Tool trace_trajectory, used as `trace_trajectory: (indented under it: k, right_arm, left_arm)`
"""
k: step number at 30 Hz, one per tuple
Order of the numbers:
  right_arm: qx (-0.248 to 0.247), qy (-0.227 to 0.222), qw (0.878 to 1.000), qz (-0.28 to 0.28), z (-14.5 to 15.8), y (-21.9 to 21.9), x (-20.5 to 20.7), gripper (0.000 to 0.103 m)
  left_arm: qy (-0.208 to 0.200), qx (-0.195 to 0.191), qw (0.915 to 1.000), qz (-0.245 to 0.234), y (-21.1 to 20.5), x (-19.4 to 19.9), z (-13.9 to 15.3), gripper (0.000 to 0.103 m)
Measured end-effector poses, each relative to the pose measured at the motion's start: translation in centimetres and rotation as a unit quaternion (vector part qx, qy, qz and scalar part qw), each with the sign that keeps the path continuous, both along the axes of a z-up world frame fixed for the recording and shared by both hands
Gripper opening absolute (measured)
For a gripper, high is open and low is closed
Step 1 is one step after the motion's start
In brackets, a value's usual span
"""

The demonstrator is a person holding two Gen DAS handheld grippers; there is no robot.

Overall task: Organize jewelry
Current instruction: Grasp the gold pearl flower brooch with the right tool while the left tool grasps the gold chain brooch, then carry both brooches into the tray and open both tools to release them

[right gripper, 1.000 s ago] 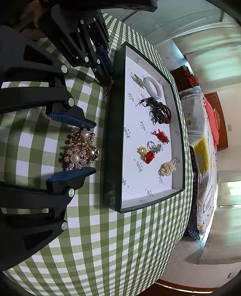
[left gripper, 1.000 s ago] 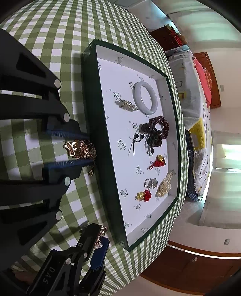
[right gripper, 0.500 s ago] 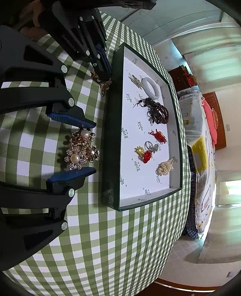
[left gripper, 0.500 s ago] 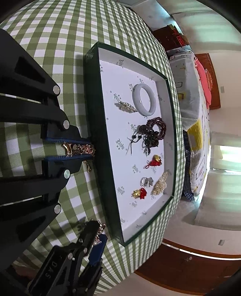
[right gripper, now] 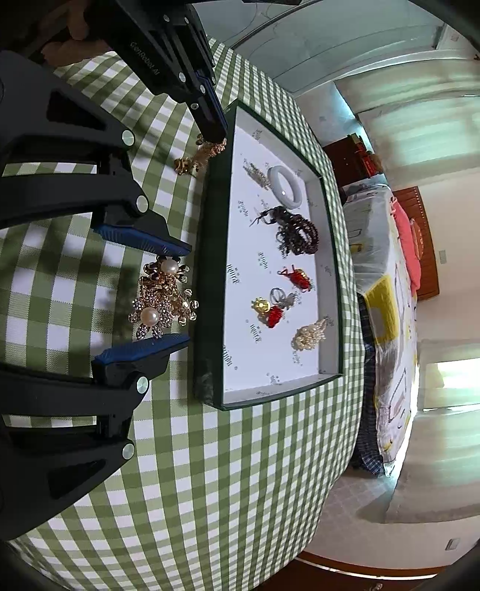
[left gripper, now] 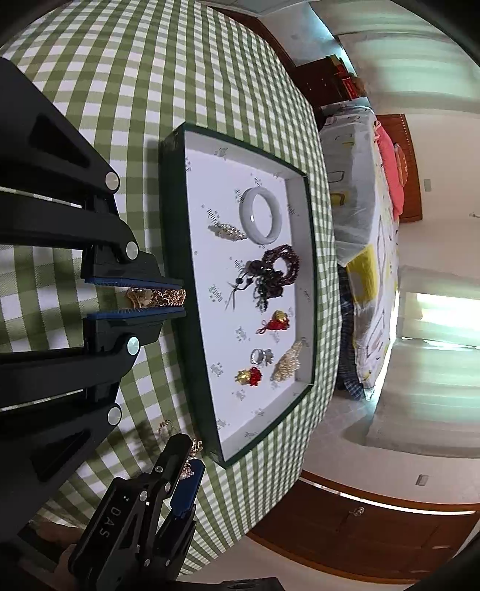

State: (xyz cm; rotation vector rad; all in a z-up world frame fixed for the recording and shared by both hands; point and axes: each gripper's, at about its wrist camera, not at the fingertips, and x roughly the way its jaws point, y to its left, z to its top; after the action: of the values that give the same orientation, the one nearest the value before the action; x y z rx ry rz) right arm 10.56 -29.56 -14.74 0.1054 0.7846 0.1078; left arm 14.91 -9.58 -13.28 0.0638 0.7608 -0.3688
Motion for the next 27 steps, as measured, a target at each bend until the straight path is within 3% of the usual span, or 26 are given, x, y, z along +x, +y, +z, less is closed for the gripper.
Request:
trace_trajectory:
  k: [27]
  right_arm:
    - [0.007, -0.09, 0.996, 0.004, 7.5, 0.1, -1.1, 0.042]
  left_arm:
    - [-0.081, -0.035, 0.996, 0.009, 1.4, -1.0, 6.6, 0.01]
